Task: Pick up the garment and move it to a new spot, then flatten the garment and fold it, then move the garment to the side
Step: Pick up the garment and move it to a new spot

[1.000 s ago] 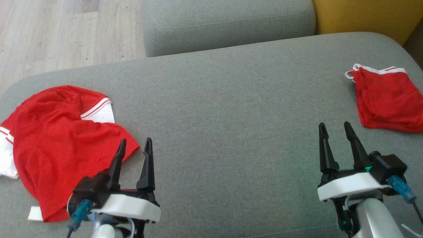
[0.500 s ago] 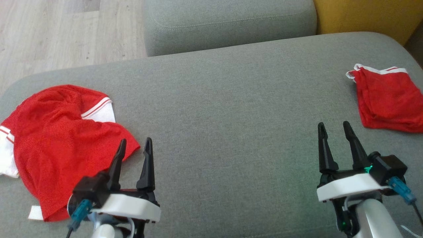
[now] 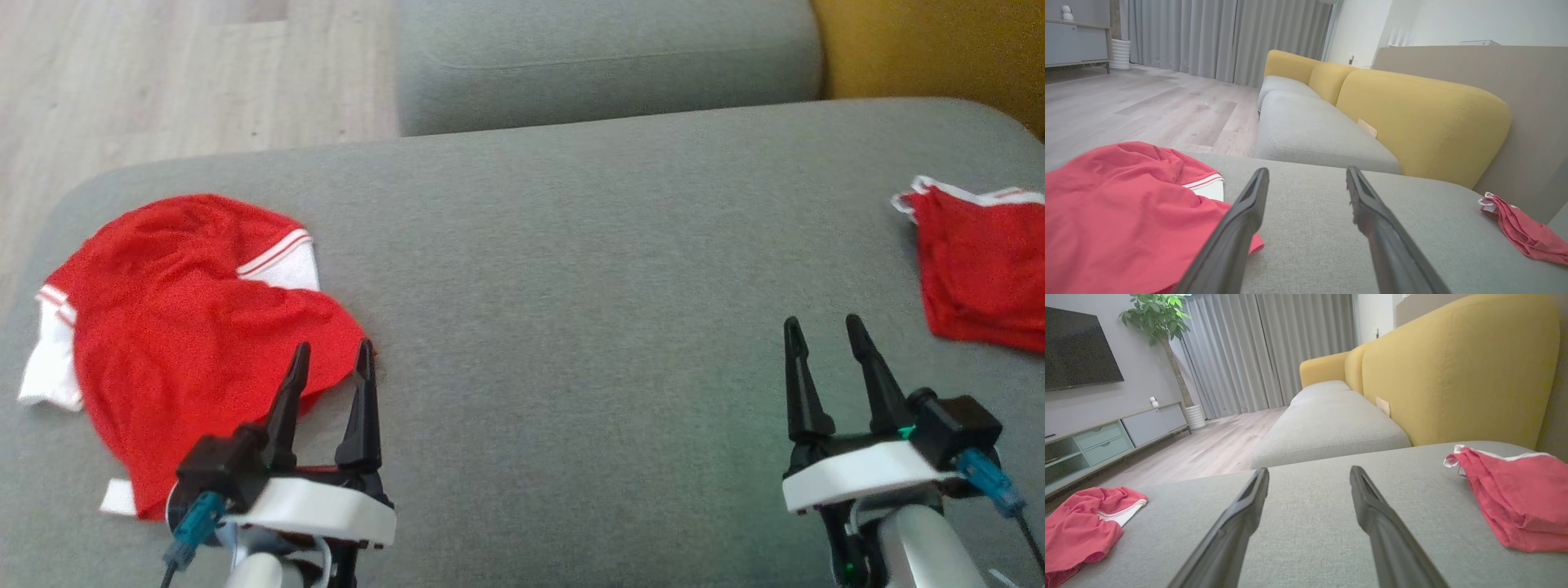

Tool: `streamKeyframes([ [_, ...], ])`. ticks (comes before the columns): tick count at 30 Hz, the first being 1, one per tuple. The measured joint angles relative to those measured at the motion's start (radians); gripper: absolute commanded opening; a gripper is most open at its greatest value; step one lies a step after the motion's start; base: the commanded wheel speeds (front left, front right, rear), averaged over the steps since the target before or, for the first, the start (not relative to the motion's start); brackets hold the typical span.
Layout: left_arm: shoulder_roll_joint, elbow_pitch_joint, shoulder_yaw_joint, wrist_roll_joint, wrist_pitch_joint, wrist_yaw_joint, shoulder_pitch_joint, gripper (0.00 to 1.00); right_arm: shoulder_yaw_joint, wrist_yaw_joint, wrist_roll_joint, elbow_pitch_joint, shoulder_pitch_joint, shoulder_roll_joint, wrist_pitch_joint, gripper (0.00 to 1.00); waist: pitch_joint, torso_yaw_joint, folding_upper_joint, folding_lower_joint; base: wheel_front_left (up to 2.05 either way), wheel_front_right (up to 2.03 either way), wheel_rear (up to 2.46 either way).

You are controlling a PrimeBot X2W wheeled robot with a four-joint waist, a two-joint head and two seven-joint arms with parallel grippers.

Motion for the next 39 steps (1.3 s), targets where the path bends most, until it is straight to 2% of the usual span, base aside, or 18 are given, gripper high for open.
streamKeyframes([
  [15,0.0,0.007,0.082,0.046,0.0,-0.004,0.008,1.0,0.128,0.0,0.039,0.021,0.021,0.002,-0.001,1.0,-0.031,0.211,0.0,0.0,0.0,0.0,0.0],
  [23,0.001,0.005,0.131,0.063,0.0,-0.021,0.035,1.0,0.197,0.0,0.075,0.032,0.021,0.002,-0.001,1.0,-0.05,0.299,0.0,0.0,0.0,0.0,0.0],
  [30,0.001,0.005,0.138,0.063,0.0,-0.03,0.038,1.0,0.209,0.0,0.09,0.038,0.021,0.002,-0.001,1.0,-0.055,0.332,0.0,0.0,0.0,0.0,0.0],
  [39,0.0,0.003,0.161,0.063,0.0,-0.03,0.039,1.0,0.216,0.0,0.089,0.039,0.021,0.002,-0.001,1.0,-0.043,0.324,0.0,0.0,0.0,0.0,0.0],
])
